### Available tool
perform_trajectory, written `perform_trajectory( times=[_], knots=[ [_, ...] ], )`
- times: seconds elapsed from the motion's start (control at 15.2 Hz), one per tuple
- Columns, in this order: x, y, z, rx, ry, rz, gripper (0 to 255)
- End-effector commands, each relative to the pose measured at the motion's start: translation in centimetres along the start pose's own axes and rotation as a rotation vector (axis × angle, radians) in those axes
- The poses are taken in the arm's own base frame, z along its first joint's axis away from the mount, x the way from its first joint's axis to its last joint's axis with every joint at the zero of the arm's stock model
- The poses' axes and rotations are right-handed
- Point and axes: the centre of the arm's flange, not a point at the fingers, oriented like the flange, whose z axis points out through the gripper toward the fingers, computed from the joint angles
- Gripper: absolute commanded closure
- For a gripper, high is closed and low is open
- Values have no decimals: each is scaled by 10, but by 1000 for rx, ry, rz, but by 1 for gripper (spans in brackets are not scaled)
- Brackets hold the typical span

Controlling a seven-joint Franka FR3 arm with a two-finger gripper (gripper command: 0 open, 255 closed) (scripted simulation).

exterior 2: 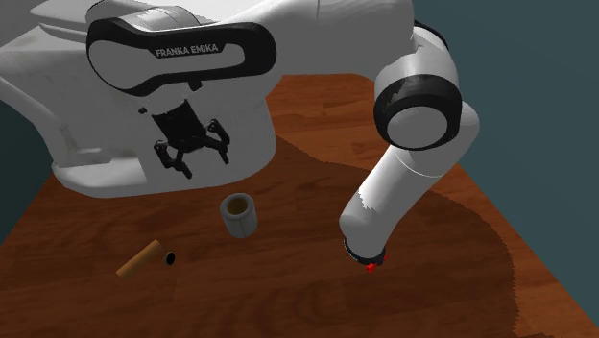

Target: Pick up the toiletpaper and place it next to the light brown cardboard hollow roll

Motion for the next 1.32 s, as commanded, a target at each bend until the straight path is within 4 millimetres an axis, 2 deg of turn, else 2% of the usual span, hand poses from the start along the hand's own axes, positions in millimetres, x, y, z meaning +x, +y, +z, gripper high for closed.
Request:
perform_trajectory(
  times=[0.0, 0.13, 0.59, 0.66, 1.25],
  knots=[
    [1, 1, 11, 0, 0, 1, 0],
    [1, 1, 19, 0, 0, 1, 0],
    [1, 1, 19, 0, 0, 1, 0],
    [1, 1, 19, 0, 0, 1, 255],
    [1, 1, 19, 0, 0, 1, 255]
  ],
)
